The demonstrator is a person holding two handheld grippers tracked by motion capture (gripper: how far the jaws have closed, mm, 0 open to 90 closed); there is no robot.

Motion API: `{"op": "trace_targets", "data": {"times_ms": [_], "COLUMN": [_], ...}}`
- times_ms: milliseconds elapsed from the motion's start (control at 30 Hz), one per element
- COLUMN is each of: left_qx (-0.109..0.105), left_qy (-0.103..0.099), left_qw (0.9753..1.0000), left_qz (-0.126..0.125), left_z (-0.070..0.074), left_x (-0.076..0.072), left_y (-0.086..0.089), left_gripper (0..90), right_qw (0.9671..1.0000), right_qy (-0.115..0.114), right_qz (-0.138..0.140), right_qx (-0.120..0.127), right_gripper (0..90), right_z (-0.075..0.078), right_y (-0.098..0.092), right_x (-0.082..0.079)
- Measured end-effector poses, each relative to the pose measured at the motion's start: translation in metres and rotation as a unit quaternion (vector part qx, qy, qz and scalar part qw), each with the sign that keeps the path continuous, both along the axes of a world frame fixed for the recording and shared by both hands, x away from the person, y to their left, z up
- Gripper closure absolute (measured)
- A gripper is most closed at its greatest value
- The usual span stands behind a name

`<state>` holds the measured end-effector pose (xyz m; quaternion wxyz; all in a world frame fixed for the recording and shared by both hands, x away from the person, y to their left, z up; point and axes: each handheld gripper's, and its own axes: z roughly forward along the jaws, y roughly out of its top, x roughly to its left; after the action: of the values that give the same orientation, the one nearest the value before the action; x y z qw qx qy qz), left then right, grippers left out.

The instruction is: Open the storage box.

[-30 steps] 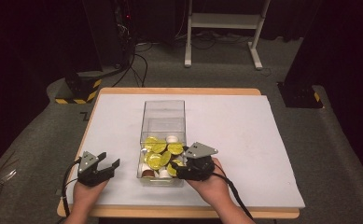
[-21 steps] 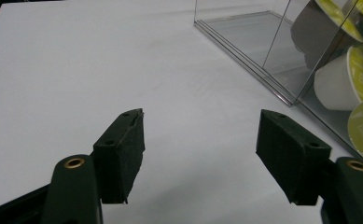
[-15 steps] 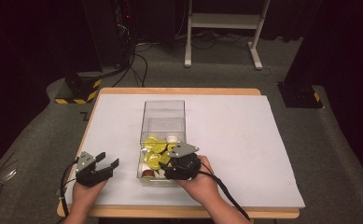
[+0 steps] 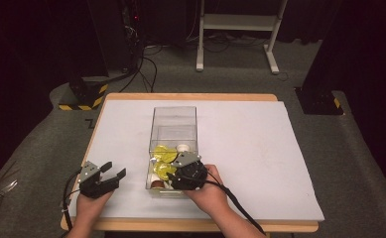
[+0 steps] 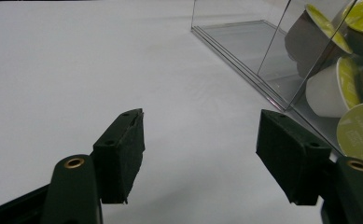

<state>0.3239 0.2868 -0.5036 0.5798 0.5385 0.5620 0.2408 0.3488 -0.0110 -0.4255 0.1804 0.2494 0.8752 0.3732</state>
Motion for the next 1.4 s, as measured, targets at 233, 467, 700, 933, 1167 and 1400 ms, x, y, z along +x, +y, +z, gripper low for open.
{"op": "trace_targets", "data": {"times_ms": [233, 467, 700, 933, 1167, 1400], "left_qx": [-0.012, -0.012, -0.006, -0.001, 0.005, -0.004], "left_qy": [0.000, 0.001, 0.001, 0.000, 0.001, 0.000], "left_qw": [0.9999, 0.9999, 1.0000, 1.0000, 1.0000, 1.0000], "left_qz": [0.003, 0.003, 0.001, 0.000, -0.003, 0.001], "left_z": [0.0004, 0.0002, 0.0001, 0.0000, -0.0002, -0.0001], "left_x": [-0.0003, -0.0004, -0.0006, -0.0010, -0.0011, -0.0011], "left_y": [-0.0005, -0.0006, 0.0003, 0.0005, 0.0011, -0.0008], "left_gripper": [32.5, 32.5, 32.6, 32.6, 32.5, 32.6], "right_qw": [0.9998, 0.9994, 0.9990, 0.9991, 0.9996, 0.9998], "right_qy": [0.000, 0.027, 0.037, 0.038, 0.025, 0.012], "right_qz": [0.006, -0.003, -0.006, -0.010, -0.012, -0.015], "right_qx": [-0.017, -0.023, -0.023, -0.015, -0.011, -0.005], "right_gripper": [42.3, 49.7, 49.8, 52.6, 54.2, 55.7], "right_z": [-0.0016, -0.0025, -0.0019, -0.0017, -0.0009, 0.0014], "right_y": [0.0052, 0.0035, 0.0027, 0.0021, 0.0025, 0.0004], "right_x": [0.0004, 0.0018, 0.0040, 0.0040, 0.0019, -0.0008]}}
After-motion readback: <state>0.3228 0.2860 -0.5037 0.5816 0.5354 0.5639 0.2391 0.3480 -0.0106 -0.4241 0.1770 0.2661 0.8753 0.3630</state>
